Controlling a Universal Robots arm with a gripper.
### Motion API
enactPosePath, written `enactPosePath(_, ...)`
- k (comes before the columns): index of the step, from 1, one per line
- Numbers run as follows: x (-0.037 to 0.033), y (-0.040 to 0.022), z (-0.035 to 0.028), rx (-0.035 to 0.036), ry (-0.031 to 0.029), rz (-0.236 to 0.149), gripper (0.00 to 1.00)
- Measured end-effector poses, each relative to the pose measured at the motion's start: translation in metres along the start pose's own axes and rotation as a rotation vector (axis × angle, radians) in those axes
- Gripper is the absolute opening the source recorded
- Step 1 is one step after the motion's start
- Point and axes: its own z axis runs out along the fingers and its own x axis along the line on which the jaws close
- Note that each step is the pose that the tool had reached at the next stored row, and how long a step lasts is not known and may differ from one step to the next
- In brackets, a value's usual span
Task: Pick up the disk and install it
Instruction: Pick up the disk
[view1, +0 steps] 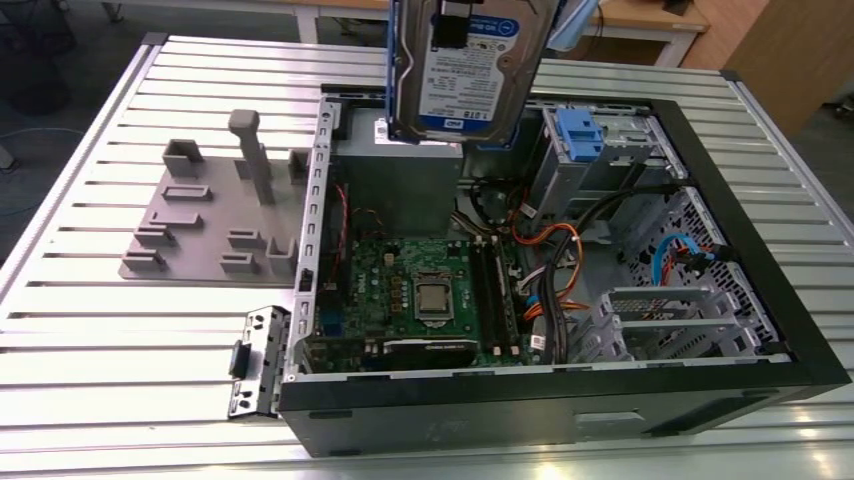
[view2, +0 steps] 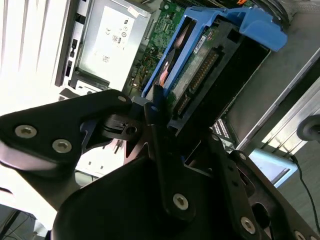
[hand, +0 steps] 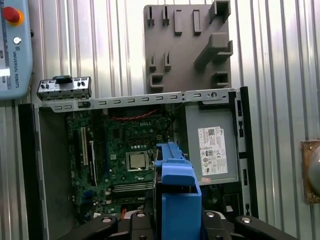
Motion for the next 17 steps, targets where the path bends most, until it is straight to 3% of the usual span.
enactPosePath(17,0.0164,-0.0115,-0.0002,0.0000,0.0000,0.000,0.36)
